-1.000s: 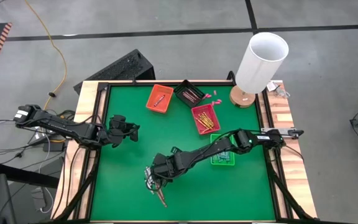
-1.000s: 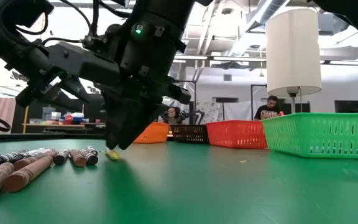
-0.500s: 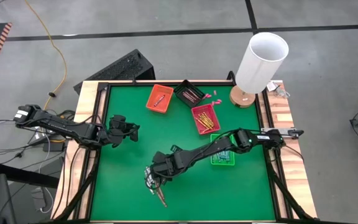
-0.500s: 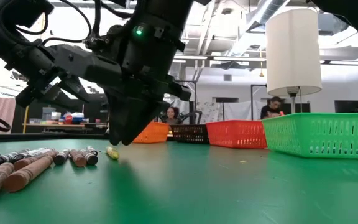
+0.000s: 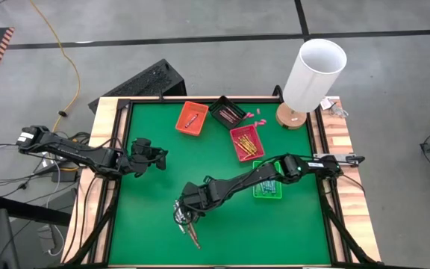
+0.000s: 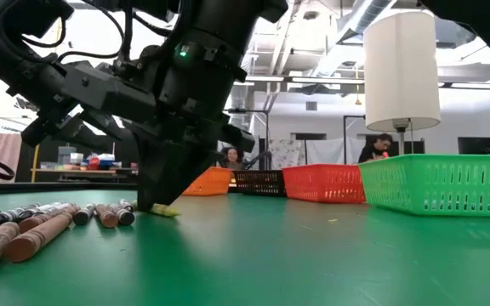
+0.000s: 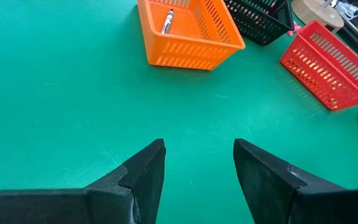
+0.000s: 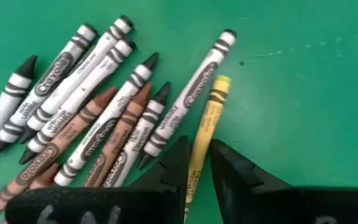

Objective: Sort crayons
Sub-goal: Put the yellow crayon into the red bin

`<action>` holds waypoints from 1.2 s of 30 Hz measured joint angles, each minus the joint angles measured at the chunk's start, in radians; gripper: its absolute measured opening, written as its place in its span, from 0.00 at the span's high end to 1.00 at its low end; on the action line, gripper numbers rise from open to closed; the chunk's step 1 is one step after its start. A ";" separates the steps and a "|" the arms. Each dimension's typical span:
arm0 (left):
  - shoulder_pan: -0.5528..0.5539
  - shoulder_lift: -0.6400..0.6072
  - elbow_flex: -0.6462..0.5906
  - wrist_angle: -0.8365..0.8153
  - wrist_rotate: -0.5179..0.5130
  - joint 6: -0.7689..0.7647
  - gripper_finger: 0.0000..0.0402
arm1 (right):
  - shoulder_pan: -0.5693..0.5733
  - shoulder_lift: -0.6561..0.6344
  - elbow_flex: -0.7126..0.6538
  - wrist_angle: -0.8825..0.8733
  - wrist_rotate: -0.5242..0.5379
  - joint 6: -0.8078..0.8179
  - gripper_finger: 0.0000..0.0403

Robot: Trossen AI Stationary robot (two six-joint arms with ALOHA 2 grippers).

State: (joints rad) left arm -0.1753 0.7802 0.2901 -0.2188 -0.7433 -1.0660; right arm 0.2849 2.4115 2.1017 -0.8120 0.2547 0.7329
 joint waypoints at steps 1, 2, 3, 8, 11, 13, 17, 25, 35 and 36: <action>0.000 0.000 0.000 0.000 0.000 0.000 0.55 | 0.000 0.000 0.000 0.003 0.001 0.000 0.78; 0.000 0.000 0.000 0.000 0.000 0.000 0.55 | 0.000 0.000 0.000 0.005 0.004 0.000 0.78; 0.000 0.000 0.000 0.000 0.000 0.000 0.55 | 0.000 0.000 0.000 0.005 0.004 0.001 0.78; 0.000 0.000 0.000 0.000 0.000 0.000 0.55 | 0.000 0.000 0.000 -0.004 -0.006 0.001 0.79; 0.000 0.000 0.000 0.000 0.000 0.000 0.55 | -0.001 0.000 0.000 -0.034 -0.011 0.000 0.82; 0.000 0.000 0.000 0.000 0.000 0.000 0.55 | -0.002 0.000 0.001 -0.053 -0.017 -0.005 0.87; 0.000 0.000 0.000 0.000 0.000 0.000 0.55 | -0.007 -0.002 0.001 -0.072 -0.040 -0.035 0.97; 0.000 0.000 0.000 0.000 0.000 0.000 0.55 | -0.007 -0.004 0.002 -0.070 -0.044 -0.076 0.99; 0.000 0.000 0.000 -0.001 0.000 0.011 0.55 | -0.024 -0.013 0.001 -0.102 -0.045 -0.117 1.00; 0.000 0.000 0.000 -0.001 0.000 0.011 0.55 | -0.027 -0.017 0.001 -0.120 -0.042 -0.117 1.00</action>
State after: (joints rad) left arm -0.1753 0.7801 0.2901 -0.2194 -0.7435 -1.0554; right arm 0.2576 2.3947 2.1023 -0.9323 0.2131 0.6156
